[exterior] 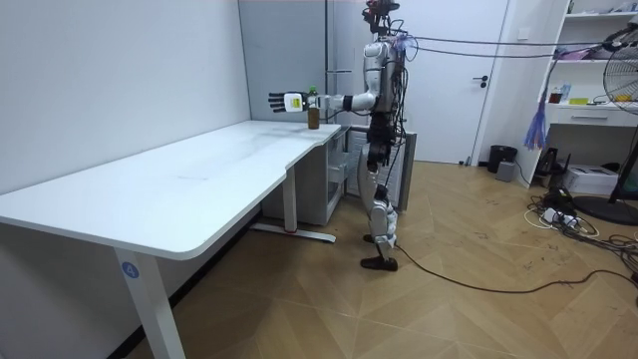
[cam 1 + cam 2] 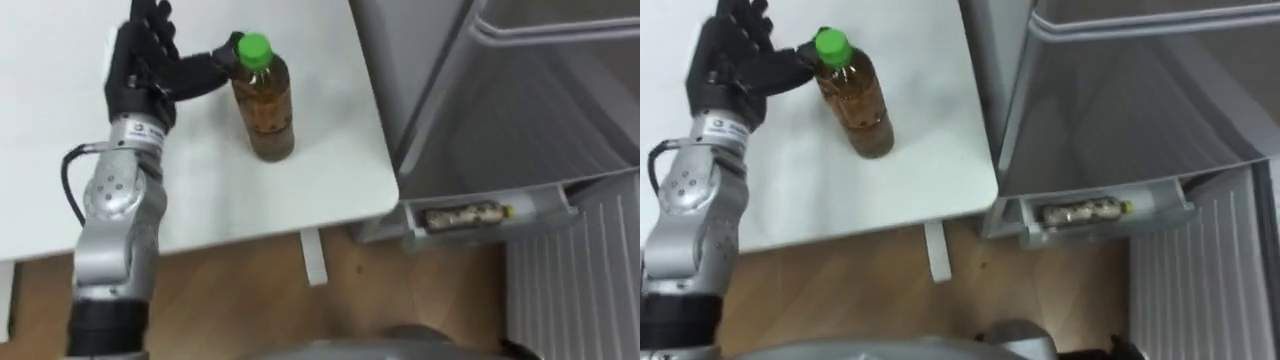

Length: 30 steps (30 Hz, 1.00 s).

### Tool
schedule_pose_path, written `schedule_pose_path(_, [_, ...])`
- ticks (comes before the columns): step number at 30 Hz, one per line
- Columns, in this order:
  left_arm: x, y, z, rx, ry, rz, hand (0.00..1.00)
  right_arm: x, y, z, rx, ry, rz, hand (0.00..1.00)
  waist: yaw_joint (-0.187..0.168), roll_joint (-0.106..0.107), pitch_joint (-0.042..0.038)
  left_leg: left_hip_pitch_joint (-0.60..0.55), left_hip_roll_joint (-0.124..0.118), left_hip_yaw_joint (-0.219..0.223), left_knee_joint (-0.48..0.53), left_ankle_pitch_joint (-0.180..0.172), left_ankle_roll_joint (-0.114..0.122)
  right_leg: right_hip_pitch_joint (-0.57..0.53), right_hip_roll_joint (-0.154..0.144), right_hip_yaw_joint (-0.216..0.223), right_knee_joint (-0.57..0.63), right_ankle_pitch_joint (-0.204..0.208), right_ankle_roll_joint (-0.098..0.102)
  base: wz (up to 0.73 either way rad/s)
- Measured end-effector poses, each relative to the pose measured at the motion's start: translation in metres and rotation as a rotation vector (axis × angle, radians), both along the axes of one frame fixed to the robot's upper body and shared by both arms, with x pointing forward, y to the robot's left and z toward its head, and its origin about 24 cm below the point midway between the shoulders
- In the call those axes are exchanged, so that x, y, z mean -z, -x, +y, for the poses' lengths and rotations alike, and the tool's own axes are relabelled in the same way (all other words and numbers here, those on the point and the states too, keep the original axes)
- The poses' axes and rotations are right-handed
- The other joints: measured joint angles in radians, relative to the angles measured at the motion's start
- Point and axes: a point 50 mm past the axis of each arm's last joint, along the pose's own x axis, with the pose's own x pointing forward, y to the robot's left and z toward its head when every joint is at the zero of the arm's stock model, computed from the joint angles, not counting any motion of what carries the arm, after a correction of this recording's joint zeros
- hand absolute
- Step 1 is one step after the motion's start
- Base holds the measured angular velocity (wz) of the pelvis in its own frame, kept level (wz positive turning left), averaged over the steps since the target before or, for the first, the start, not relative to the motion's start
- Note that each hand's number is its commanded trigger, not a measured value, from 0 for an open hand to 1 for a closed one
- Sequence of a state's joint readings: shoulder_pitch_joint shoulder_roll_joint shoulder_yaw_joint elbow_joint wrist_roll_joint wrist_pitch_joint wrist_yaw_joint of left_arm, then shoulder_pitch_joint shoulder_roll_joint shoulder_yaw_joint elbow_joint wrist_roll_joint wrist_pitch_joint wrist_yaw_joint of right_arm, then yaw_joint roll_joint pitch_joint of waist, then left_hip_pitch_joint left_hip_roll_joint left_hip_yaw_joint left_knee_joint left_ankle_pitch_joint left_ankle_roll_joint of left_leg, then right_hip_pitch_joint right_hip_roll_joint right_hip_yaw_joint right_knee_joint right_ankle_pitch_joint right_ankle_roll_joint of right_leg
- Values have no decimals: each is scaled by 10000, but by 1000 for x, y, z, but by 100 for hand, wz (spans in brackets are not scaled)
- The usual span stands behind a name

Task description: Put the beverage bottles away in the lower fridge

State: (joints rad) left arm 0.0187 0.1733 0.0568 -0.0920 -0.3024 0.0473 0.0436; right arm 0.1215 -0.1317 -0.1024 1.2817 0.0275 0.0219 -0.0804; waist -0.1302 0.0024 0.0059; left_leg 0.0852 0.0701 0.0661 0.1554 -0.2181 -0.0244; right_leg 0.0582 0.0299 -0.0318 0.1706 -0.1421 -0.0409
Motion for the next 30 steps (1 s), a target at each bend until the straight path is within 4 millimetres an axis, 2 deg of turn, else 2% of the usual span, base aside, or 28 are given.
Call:
schedule_pose_path(1, [-1, 0, 0, -16, -10, -53, 0, 0, 1, 0, 7, -41, 121, 0, 91, -11, -3, 154, -141, 31, 3, 3, 6, 134, -37, -41, -34, -35, 58, -6])
schedule_pose_path(6, [-1, 0, 0, 25, -244, 34, 0, 0, -8, 0, -50, -71, -35, 0, 223, 95, -2, 462, -351, 35, -21, 1, 14, 530, -195, -445, -188, -102, 169, -2])
schedule_pose_path(8, [0, 0, 0, 47, -308, 139, 0, -1, -9, -1, -59, -39, -34, 0, 259, 107, 2, 458, -424, 76, -15, 2, 16, 546, -273, -507, -199, -187, 309, 2])
schedule_pose_path(12, [0, 0, 0, 49, -298, 155, 0, -1, -10, -2, -25, -14, -90, 0, 279, 158, 17, 431, -442, 129, 10, 20, 49, 533, -288, -526, -204, -215, 342, -1])
schedule_pose_path(15, [1, 0, -1, 59, -227, 166, 0, -1, -10, -2, 27, -27, -111, 0, 257, 177, 13, 325, -465, 133, 135, -26, 146, 521, -308, -528, -198, -359, 290, 2])
schedule_pose_path(17, [1, 0, -2, 109, -138, 164, 0, -1, -8, -3, 91, -7, -85, 0, 261, 228, -33, 326, -456, 133, 173, -10, 169, 460, -299, -526, -178, -376, 283, 6])
schedule_pose_path(20, [1, 0, -3, 114, -123, 162, 0, -1, -8, -4, 105, 66, -64, 0, 296, 248, -60, 329, -458, 133, 257, -5, 177, 449, -305, -539, -151, -387, 284, 0])
schedule_pose_path(27, [1, 0, -3, 162, -114, 162, 0, -1, -7, -4, 128, 107, -53, 0, 398, 250, -80, 297, -459, 115, 283, -3, 179, 492, -312, -607, -112, -384, 281, 1])
schedule_pose_path(28, [2, 0, -3, 170, -113, 176, 0, -1, -7, -4, 135, 119, -43, 0, 432, 189, -53, 287, -460, 108, 281, -3, 179, 543, -326, -678, -108, -384, 281, 10])
schedule_pose_path(30, [2, 0, -3, 178, -110, 181, 0, -1, -7, -4, 136, 122, -56, 0, 441, 180, -63, 277, -466, 111, 280, -3, 178, 581, -348, -802, -148, -389, 277, 14])
